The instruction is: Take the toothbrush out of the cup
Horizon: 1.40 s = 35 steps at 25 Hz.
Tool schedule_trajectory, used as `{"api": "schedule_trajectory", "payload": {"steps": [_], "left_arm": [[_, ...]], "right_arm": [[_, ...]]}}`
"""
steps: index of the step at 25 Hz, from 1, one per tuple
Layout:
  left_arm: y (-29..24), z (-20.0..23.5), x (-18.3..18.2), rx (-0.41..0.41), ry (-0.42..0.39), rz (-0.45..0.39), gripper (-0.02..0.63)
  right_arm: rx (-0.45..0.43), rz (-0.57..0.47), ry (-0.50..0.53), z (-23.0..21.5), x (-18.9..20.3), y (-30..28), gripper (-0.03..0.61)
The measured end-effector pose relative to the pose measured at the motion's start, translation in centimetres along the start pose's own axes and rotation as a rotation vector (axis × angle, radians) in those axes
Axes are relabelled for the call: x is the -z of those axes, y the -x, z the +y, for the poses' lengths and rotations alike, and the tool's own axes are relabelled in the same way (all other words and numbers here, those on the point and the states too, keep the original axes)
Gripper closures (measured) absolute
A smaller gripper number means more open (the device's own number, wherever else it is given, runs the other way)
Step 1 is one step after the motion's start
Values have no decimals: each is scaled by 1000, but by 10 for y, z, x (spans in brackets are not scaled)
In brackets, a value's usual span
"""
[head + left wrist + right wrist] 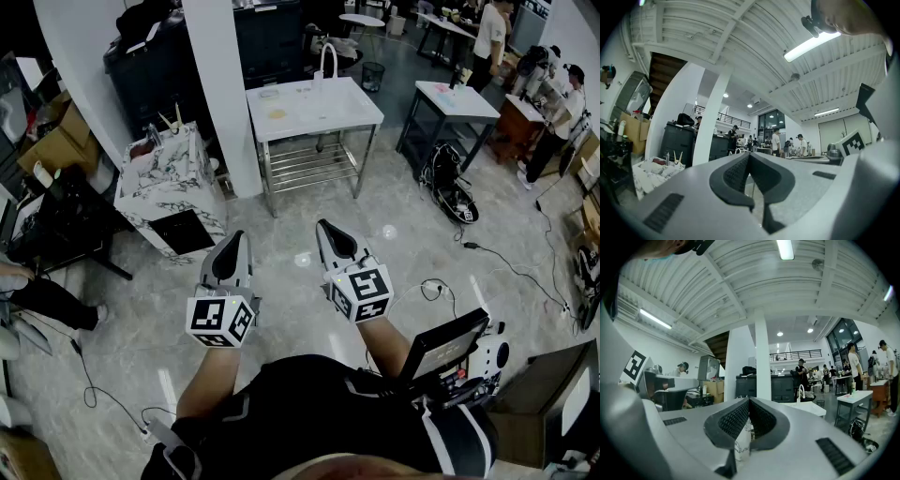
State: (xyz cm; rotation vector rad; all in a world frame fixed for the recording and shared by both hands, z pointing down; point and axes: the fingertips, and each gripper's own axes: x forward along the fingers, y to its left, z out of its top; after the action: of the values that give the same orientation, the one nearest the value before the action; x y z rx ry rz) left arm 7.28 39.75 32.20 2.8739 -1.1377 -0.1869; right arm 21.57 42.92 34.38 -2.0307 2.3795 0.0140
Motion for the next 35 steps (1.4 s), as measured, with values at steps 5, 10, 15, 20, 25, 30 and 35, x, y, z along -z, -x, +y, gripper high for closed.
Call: {"api": "schedule_trajectory", "payload": {"steps": [5, 10, 15, 20, 25, 30, 35], "left_arm": [[1, 3, -1, 4, 6, -7, 612], [-2, -2, -2, 25, 9, -5, 612], [0, -2, -2, 41, 13, -3, 612], [7, 3, 1, 63, 26, 4, 612], [14, 14, -1, 84, 34, 8, 612], [24, 37, -4, 99, 36, 9, 612], [36, 58, -5, 121, 34, 4, 612]], "right_arm": [[1, -1, 11, 4, 0, -2, 557], [19, 4, 13, 1, 0, 2, 558], [25, 5, -3, 5, 1, 4, 557], [14, -1, -3, 20, 1, 2, 555], [13, -4, 1, 39, -2, -5, 555], [25, -7, 10, 61, -3, -16, 555], [40, -11, 14, 83, -3, -27, 555]]}}
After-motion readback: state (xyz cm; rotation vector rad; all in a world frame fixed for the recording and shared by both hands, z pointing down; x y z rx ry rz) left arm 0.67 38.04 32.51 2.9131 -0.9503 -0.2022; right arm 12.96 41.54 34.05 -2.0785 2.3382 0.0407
